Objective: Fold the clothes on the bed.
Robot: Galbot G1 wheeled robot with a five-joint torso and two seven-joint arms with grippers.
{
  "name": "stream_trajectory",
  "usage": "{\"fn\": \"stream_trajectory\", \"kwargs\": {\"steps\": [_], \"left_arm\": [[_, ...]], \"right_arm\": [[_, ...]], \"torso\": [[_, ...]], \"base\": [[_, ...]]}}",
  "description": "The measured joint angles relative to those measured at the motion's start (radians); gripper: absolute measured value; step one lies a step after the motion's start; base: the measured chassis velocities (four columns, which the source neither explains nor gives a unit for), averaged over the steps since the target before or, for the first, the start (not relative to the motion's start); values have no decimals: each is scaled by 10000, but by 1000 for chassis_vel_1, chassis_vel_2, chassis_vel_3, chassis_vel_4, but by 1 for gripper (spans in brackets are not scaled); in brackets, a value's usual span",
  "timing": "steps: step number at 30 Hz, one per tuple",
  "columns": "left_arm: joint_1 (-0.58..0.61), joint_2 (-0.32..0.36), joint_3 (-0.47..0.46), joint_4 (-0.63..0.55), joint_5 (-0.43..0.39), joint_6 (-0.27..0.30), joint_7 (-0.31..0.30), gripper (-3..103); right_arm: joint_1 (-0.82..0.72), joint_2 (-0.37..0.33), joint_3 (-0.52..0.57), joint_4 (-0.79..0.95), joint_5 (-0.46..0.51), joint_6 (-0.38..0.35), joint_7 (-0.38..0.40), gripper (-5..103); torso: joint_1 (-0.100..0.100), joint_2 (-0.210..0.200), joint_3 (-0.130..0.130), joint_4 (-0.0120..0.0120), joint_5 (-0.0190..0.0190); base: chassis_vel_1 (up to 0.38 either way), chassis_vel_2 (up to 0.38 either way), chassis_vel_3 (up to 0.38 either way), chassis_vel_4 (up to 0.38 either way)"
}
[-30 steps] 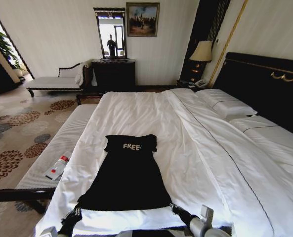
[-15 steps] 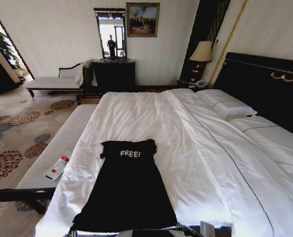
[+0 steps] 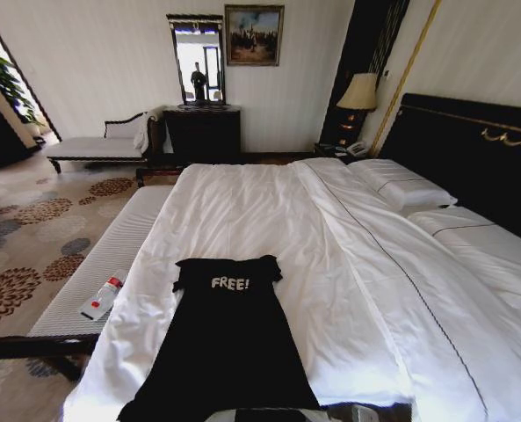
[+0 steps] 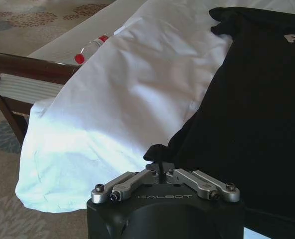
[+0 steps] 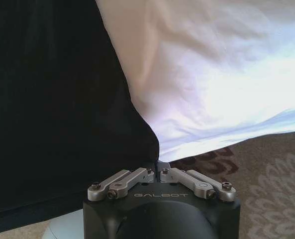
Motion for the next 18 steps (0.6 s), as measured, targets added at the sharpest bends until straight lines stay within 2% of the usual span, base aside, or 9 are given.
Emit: {"fn": "stream_trajectory", "kwargs": {"steps": [3,5,8,10,12,13,14,16,18], "left_arm": [[-316,73,18,89,-34,381,-121,2],[-402,138,15,12,-158,875,-209,6],[-462,163,75,24,38,1102,-224,11],[-486,151,186,88,386,1107,-220,22],[-484,141,218,91,492,1088,-218,28],[-477,128,228,86,561,1071,-213,28],[-417,89,225,23,722,1003,-194,38],[-335,81,132,-34,929,781,-188,43],[-293,81,70,-65,1037,632,-188,49]], "right_arm": [[277,28,-97,-134,-115,-8,-4,-1],[349,16,-133,-186,-265,-15,4,10],[391,8,-188,-244,-356,-17,34,15],[443,9,-233,-301,-392,-98,202,26],[451,9,-253,-308,-397,-159,291,26],[452,6,-269,-308,-398,-195,350,31],[423,-18,-274,-267,-406,-224,488,37],[321,-66,-224,-108,-464,-167,558,47],[267,-92,-184,-17,-522,-93,566,47]], "torso": [[0,0,0,-2,0],[2,0,1,-2,-1],[2,0,1,-2,1],[2,0,1,-1,0],[1,0,0,0,0],[2,0,0,-2,0],[2,0,1,-1,0],[2,0,1,-1,1],[2,0,1,-1,1]], "base": [[0,0,0,0],[0,0,0,0],[0,0,0,0],[0,0,0,0],[0,0,0,0],[0,0,0,0],[0,0,0,0],[0,0,0,0],[0,0,0,0]]}}
